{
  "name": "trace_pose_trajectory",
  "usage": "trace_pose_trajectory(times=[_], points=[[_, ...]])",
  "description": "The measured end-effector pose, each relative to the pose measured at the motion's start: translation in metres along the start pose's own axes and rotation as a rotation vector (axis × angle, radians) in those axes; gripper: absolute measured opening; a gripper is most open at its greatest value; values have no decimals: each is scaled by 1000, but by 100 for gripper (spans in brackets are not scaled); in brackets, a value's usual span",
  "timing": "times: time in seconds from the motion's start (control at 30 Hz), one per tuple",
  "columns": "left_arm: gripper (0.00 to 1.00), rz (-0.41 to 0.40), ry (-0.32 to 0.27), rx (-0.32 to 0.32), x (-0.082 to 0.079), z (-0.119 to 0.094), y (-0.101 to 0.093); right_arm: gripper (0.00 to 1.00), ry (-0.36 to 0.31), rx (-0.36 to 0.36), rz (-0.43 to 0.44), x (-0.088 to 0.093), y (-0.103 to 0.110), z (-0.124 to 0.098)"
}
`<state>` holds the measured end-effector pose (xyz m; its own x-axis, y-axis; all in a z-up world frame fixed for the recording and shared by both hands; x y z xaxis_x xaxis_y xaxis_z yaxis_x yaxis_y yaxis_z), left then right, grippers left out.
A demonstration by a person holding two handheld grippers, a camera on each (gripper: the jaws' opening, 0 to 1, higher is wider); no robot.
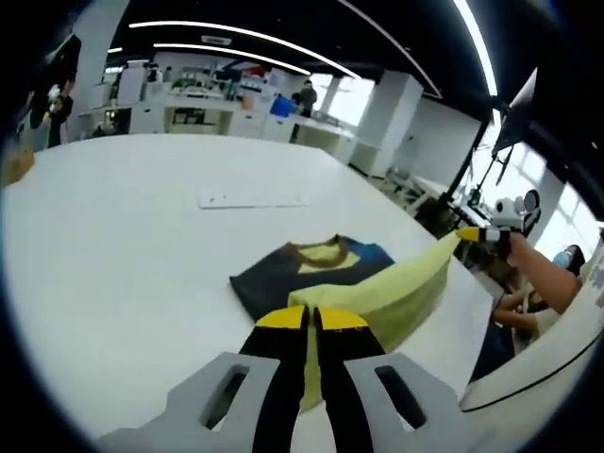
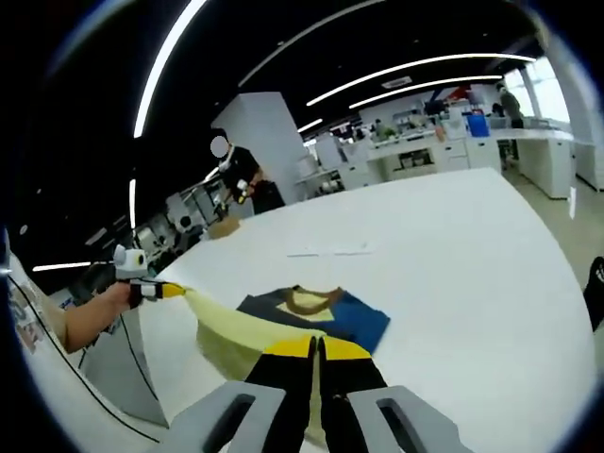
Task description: Fold the garment on the visible template until the final outline fits inside the template.
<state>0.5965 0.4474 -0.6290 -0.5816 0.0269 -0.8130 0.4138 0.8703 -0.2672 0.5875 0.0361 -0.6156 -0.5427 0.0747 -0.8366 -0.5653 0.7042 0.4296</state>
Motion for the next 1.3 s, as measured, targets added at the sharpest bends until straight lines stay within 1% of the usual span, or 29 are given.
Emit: trace_pose_trajectory(times=[0.43,0.63,0.83,0.97,1.3], points=[[0,-7,-27,-16,-16,10,8,0,-17,10,-11,-18,-11,16],[0,-2,-44,-18,-29,19,8,0,-29,17,-20,-29,-15,22],[0,0,-57,-21,-39,27,12,0,-27,31,-25,-34,-23,26],[0,5,-60,-25,-44,32,14,0,-31,38,-25,-37,-27,31],[0,13,-44,-46,-51,53,25,0,-24,59,-30,-45,-40,49]])
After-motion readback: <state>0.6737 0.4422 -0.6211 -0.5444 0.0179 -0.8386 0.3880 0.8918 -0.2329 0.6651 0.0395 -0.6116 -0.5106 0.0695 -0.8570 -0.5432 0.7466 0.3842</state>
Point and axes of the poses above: the point that each gripper's makers call its tool centre point, and the gripper's own axes: z roughly forward along the fingers, y roughly to its left, x roughly out of its underside, the point moved 5 cm from there along -z, roughly backward along the fingers, and after that the axes turned 7 degrees about -x, right-handed, at the moved point
